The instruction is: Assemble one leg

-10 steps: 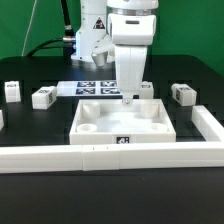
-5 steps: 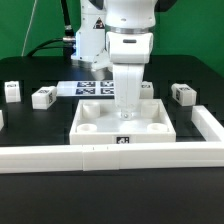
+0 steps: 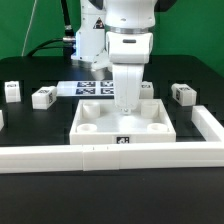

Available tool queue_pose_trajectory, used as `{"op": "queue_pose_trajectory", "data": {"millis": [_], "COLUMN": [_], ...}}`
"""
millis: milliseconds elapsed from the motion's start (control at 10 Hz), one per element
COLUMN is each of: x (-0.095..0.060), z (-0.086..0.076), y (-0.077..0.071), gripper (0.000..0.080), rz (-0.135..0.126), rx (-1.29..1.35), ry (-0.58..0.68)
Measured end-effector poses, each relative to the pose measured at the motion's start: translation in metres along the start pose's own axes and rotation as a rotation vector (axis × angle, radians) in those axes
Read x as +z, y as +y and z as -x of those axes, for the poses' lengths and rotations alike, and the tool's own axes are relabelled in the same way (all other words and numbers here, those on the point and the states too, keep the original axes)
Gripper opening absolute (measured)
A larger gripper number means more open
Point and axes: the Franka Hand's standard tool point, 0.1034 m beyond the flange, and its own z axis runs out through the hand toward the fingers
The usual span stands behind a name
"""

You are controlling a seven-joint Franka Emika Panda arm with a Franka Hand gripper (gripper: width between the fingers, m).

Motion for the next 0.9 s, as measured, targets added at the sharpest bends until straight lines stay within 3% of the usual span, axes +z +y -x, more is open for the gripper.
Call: {"op": "queue_pose_trajectory", "data": {"millis": [100,900], "x": [-0.0016,-0.0019], "z": [-0.0006,-0.0008], "y": [0.0022,0.003], "gripper": [0.0064,0.0064], "rz": [0.01,0.013], "rx": [0.0,-0.003], "ry": [0.003,0.003]}}
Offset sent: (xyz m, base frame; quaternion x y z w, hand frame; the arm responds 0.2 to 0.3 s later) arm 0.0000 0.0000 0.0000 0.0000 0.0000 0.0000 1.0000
